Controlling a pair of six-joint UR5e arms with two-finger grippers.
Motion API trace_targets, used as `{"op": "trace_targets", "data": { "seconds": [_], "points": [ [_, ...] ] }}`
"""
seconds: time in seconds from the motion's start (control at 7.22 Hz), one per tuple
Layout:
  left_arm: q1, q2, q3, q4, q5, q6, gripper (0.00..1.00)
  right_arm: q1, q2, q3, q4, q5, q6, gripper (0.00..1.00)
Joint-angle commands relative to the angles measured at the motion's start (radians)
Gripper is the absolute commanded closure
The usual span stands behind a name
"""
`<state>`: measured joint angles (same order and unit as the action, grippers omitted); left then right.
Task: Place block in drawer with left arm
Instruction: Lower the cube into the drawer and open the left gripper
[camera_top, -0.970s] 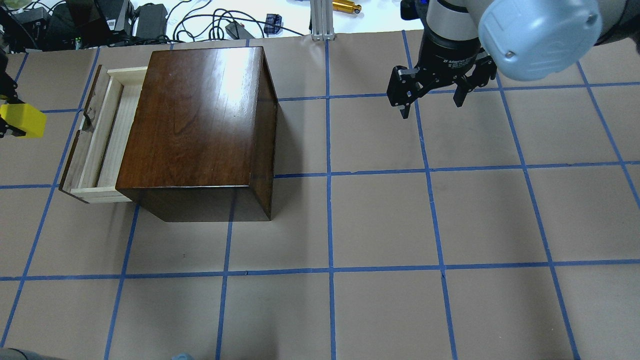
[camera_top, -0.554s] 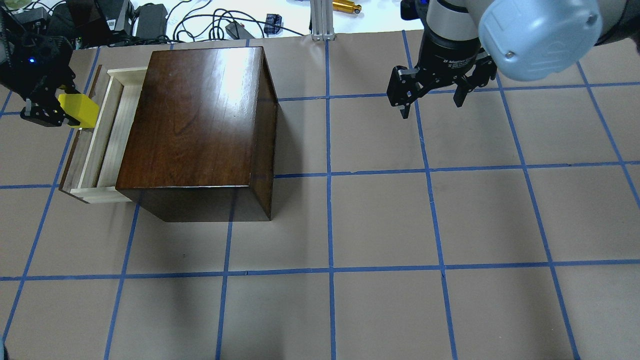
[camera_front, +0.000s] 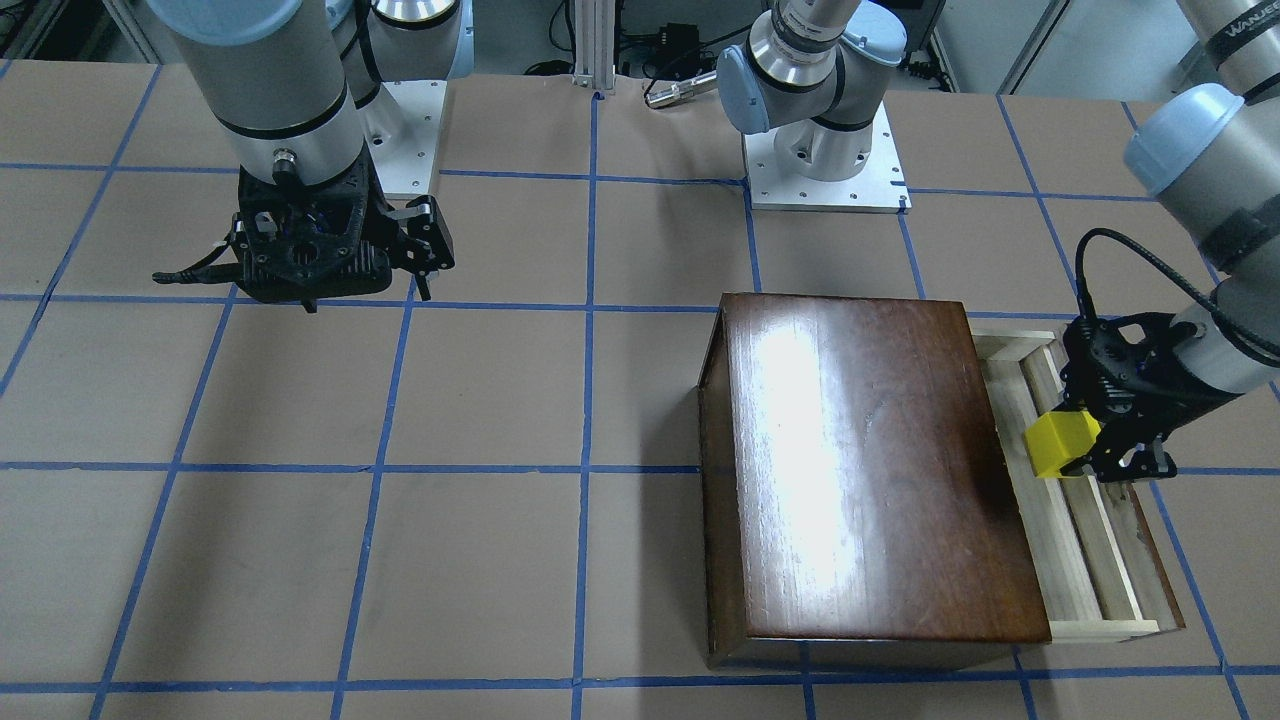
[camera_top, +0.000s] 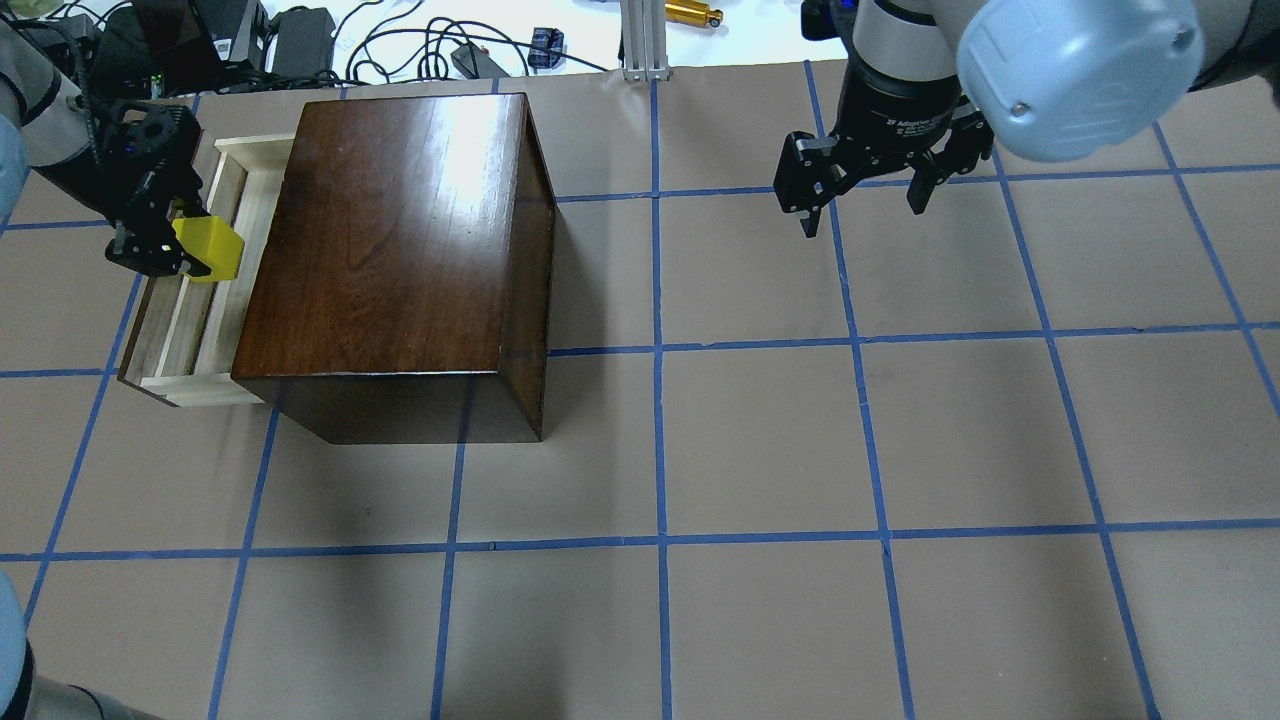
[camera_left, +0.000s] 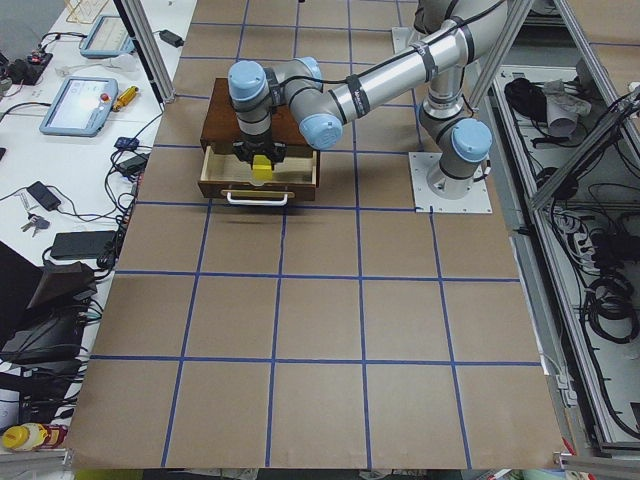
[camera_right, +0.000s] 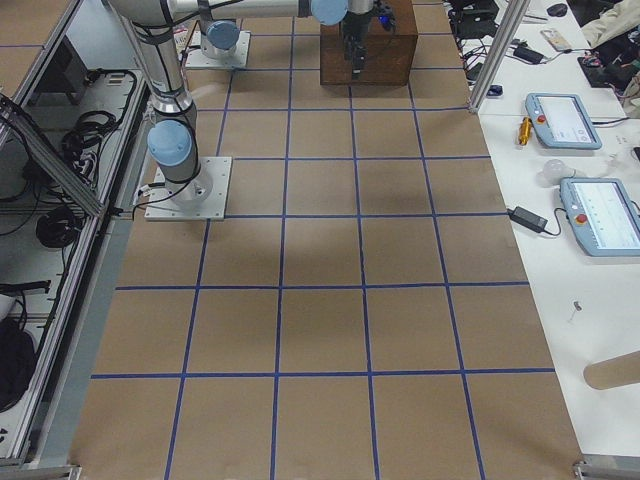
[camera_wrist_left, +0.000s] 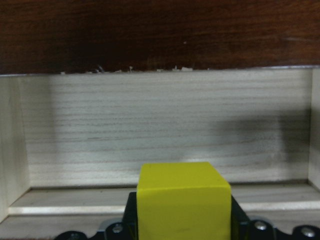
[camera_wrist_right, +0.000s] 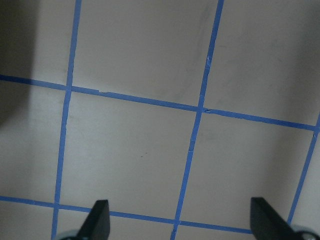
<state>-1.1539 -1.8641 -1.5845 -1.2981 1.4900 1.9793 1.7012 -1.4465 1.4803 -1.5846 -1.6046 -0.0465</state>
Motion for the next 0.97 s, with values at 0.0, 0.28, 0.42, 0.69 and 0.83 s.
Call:
{"op": "trace_targets", "data": {
  "seconds": [0.0,0.28,0.42,0.69,0.83],
  "points": [
    [-0.004,-0.042,-0.043,0.086,-0.051,-0.017,1.0,0.0,0.0,0.0,0.0,0.0,-0.001,0.0],
    [-0.004,-0.052,-0.051,0.105,-0.05,-0.024,1.0,0.0,0.0,0.0,0.0,0.0,-0.001,0.0],
    [-0.003,-0.052,-0.049,0.102,-0.051,-0.039,0.01,0.0,0.0,0.0,0.0,0.0,-0.001,0.0],
    [-0.015,0.0,-0.035,0.088,-0.05,-0.042,0.0,0.0,0.0,0.0,0.0,0.0,0.0,0.0],
    [-0.015,0.041,-0.014,0.019,-0.051,-0.046,0.0,0.0,0.0,0.0,0.0,0.0,-0.001,0.0]
  ]
}}
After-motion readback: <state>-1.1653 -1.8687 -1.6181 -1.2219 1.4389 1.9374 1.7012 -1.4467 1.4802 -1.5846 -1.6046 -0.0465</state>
